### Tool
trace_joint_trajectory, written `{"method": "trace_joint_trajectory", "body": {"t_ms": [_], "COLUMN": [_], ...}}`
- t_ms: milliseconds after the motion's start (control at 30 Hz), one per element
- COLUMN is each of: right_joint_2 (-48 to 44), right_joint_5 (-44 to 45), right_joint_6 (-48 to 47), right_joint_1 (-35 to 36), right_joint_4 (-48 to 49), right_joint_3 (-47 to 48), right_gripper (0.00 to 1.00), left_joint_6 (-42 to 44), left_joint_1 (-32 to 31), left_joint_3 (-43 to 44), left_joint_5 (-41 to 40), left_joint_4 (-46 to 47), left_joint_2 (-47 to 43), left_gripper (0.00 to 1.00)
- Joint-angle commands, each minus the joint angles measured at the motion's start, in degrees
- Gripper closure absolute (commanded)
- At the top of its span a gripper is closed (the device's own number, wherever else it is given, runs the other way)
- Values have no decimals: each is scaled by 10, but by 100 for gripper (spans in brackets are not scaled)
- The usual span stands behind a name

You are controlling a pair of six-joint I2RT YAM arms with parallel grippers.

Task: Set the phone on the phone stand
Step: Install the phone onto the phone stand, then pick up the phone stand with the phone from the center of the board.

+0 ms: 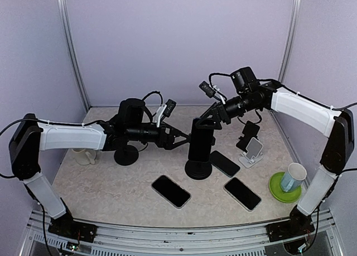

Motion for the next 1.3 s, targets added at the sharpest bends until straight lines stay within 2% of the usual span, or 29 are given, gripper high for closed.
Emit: {"method": "trace_joint_trajectory", "body": {"t_ms": [0,467,600,767,967,1267], "right_joint_2": [-29,-104,-129,-160,-172,-166], "right_joint_5": [29,68,76,88,100,105], "right_joint_6": [17,58,66,76,79,80], "right_joint_1": [-5,-41,-55,-76,-89,-92], "right_joint_4": [14,69,88,104,113,118], "right_joint_3": [-11,-94,-131,-163,-174,-180], "right_gripper": [0,0,0,0,0,0], "left_joint_6": [14,23,25,26,24,19], "left_joint_1": [2,-2,-2,-3,-4,-3], "left_joint_3": [25,57,62,66,70,71], "left_joint_5": [24,71,76,83,94,103], "left_joint_4": [-18,-35,-36,-37,-35,-21], "left_joint_2": [14,36,39,41,44,39], "left_gripper": [14,32,41,57,62,79]}}
